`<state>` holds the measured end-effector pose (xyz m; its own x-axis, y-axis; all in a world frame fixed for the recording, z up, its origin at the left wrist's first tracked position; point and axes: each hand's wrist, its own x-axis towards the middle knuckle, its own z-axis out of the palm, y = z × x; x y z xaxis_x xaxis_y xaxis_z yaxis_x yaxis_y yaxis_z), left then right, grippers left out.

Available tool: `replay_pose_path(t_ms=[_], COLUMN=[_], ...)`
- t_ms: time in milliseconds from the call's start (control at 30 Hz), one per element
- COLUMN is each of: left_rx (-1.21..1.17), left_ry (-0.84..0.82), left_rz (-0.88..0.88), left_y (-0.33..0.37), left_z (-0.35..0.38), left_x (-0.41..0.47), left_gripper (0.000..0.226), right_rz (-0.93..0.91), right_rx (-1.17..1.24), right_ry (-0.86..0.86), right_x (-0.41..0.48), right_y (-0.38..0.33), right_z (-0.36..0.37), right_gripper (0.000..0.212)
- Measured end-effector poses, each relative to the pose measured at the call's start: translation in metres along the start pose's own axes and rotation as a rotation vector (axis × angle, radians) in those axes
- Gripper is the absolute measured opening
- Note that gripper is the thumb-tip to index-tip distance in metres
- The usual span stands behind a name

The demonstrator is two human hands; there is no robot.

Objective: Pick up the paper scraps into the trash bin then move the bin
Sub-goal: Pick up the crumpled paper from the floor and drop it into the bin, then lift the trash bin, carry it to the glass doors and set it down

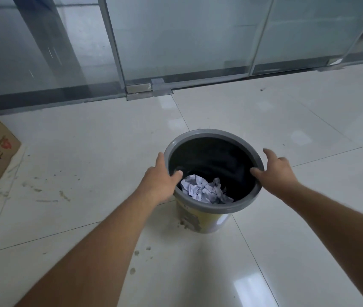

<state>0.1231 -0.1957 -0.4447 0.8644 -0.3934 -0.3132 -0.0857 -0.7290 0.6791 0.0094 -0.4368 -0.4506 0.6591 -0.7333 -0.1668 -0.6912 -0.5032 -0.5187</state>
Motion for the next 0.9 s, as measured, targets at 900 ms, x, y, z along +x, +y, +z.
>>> replay_pose_path(t_ms=[900], left_rx=[-0.045], left_ry=[0.132], left_rz=[-0.158], left_y=[0.190], left_z=[-0.236], left_x=[-0.117], left_gripper=[0.037], right_rz=[-0.119], right_rx=[0.037], right_ry=[-0.148], right_x=[-0.070], right_y=[-0.197], right_z=[-0.239], right_gripper=[0.039])
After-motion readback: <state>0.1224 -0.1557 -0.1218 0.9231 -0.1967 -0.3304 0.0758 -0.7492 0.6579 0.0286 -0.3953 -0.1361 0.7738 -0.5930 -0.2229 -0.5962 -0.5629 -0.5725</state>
